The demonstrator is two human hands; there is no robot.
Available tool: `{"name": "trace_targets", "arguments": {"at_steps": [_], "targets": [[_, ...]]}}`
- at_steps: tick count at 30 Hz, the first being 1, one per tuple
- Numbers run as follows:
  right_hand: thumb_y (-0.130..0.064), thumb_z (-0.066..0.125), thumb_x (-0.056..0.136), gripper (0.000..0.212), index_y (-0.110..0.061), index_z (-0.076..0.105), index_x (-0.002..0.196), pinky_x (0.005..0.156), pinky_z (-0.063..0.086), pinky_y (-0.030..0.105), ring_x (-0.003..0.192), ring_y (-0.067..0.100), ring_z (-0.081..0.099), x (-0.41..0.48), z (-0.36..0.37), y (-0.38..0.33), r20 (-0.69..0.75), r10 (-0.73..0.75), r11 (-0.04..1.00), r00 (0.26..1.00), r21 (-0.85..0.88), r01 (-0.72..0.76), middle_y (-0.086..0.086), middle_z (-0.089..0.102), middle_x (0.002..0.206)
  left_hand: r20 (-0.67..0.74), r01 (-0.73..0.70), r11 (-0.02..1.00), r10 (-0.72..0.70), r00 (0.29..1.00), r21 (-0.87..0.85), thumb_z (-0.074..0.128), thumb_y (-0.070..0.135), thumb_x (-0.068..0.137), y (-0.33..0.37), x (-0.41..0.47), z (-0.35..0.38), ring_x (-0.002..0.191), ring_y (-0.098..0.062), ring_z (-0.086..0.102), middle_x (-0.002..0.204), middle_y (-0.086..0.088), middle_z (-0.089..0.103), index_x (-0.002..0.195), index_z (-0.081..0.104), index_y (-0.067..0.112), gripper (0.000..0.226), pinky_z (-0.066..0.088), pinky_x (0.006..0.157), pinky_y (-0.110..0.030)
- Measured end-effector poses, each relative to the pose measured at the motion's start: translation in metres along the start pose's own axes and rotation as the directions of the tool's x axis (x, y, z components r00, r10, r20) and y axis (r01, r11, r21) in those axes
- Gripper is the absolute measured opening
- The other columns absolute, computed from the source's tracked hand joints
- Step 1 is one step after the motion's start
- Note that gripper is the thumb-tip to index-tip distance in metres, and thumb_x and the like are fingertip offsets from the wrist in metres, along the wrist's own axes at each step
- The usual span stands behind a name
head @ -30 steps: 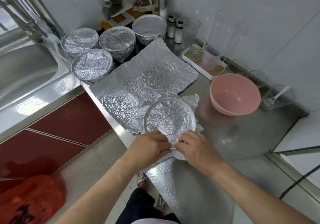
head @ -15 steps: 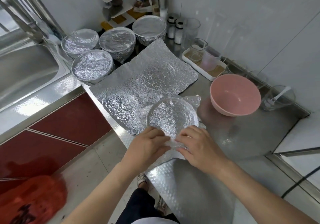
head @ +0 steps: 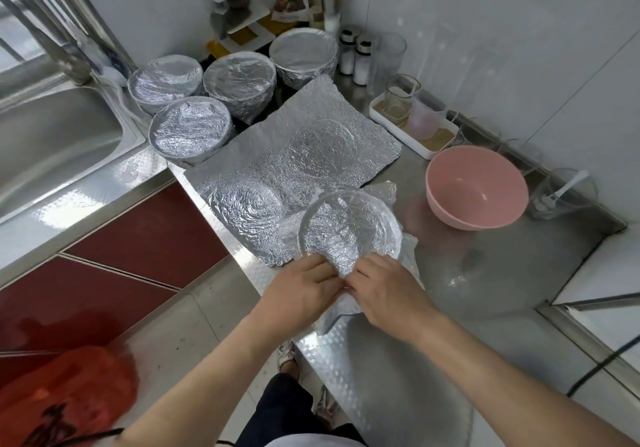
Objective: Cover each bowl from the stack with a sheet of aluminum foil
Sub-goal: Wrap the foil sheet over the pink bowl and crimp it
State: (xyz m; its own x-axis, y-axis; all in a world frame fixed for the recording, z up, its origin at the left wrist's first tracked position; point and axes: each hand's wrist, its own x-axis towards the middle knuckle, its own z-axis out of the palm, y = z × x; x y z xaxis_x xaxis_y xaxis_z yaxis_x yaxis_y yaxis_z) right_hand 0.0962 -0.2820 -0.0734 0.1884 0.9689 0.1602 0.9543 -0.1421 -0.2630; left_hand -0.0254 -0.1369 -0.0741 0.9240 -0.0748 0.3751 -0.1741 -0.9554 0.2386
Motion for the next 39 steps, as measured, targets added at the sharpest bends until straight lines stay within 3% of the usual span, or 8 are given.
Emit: {"name": "trace_targets", "arguments": {"at_steps": [6,10,15,20,24,30,35,39], "targets": [[-0.009,0.075,0.074,0.017,-0.015,0.059,0.074,0.061,0.046,0.033,0.070,0.020,0.050,-0.009,-0.009,0.011,0.016,0.010,0.999,1.000,0.048,-0.011,0.000,0.052,0.074,0.013,0.034,0.998,-0.033,0.999,-0.048,0.058,0.025,0.098,0.010,0.011,0.011,0.076,-0.019,0.053,0.080,0.001,0.063,0.088,0.073,0.013,0.022,0.046,0.071,-0.030],[-0.021,0.069,0.079,0.005,-0.019,0.064,0.079,0.069,0.048,0.034,0.077,0.016,0.053,-0.014,-0.022,0.021,0.046,0.117,0.975,0.992,0.187,-0.123,-0.006,0.056,0.081,-0.018,0.277,0.949,-0.283,0.959,-0.153,0.056,0.029,0.094,0.010,0.005,0.001,0.084,-0.017,0.056,0.090,0.001,0.067,0.097,0.075,0.013,0.025,0.048,0.071,-0.028],[-0.025,0.068,0.085,0.009,-0.017,0.068,0.081,0.072,0.041,0.027,0.078,0.011,0.050,-0.004,-0.023,0.007,0.044,0.305,0.890,0.951,0.344,-0.301,-0.009,0.054,0.079,0.094,0.783,0.503,-0.817,0.569,-0.365,0.069,0.029,0.089,0.011,0.002,-0.021,0.058,0.004,0.052,0.068,0.018,0.060,0.102,0.075,0.024,0.014,0.042,0.059,-0.011],[-0.030,0.072,0.082,0.014,-0.017,0.066,0.083,0.073,0.043,0.032,0.077,0.017,0.053,0.004,-0.009,-0.014,0.036,0.254,0.939,0.966,0.228,-0.256,-0.005,0.057,0.078,0.244,0.798,0.288,-0.849,0.469,-0.529,0.072,0.030,0.087,0.028,-0.002,-0.007,0.064,-0.001,0.064,0.072,0.008,0.070,0.104,0.066,0.038,0.020,0.052,0.067,-0.021],[-0.030,0.082,0.070,0.022,-0.020,0.064,0.078,0.064,0.046,0.032,0.071,0.018,0.057,0.003,-0.005,-0.021,-0.013,0.276,0.956,0.961,0.103,-0.273,-0.006,0.058,0.074,0.129,0.724,0.558,-0.749,0.650,-0.407,0.068,0.017,0.089,0.026,-0.004,0.001,0.071,-0.012,0.065,0.083,0.004,0.072,0.104,0.076,0.021,0.018,0.053,0.069,-0.029],[-0.026,0.077,0.074,0.016,-0.019,0.063,0.074,0.063,0.046,0.032,0.069,0.019,0.057,0.003,0.002,-0.024,-0.076,0.225,0.972,0.971,-0.046,-0.229,-0.004,0.058,0.072,0.048,0.415,0.902,-0.412,0.910,-0.118,0.060,0.028,0.086,0.009,-0.009,0.001,0.071,-0.017,0.062,0.080,0.004,0.066,0.100,0.077,0.021,0.022,0.052,0.057,-0.026],[-0.023,0.052,0.087,0.019,-0.017,0.060,0.071,0.062,0.042,0.032,0.063,0.019,0.052,0.002,0.011,-0.018,-0.145,0.144,0.983,0.979,-0.090,-0.158,-0.002,0.055,0.068,-0.093,0.210,0.975,-0.203,0.975,0.068,0.075,0.018,0.079,-0.003,-0.007,0.014,0.083,-0.022,0.055,0.085,0.002,0.063,0.084,0.075,0.019,0.005,0.049,0.069,-0.034],[-0.013,0.076,0.075,0.020,-0.016,0.058,0.067,0.059,0.044,0.032,0.061,0.020,0.051,0.001,0.010,-0.012,-0.134,0.089,0.989,0.987,-0.104,-0.103,0.000,0.054,0.065,-0.118,0.092,0.991,-0.081,0.990,0.095,0.076,0.012,0.076,-0.006,-0.002,0.014,0.089,-0.018,0.053,0.085,0.004,0.067,0.083,0.076,0.018,0.009,0.042,0.088,-0.029]]}}
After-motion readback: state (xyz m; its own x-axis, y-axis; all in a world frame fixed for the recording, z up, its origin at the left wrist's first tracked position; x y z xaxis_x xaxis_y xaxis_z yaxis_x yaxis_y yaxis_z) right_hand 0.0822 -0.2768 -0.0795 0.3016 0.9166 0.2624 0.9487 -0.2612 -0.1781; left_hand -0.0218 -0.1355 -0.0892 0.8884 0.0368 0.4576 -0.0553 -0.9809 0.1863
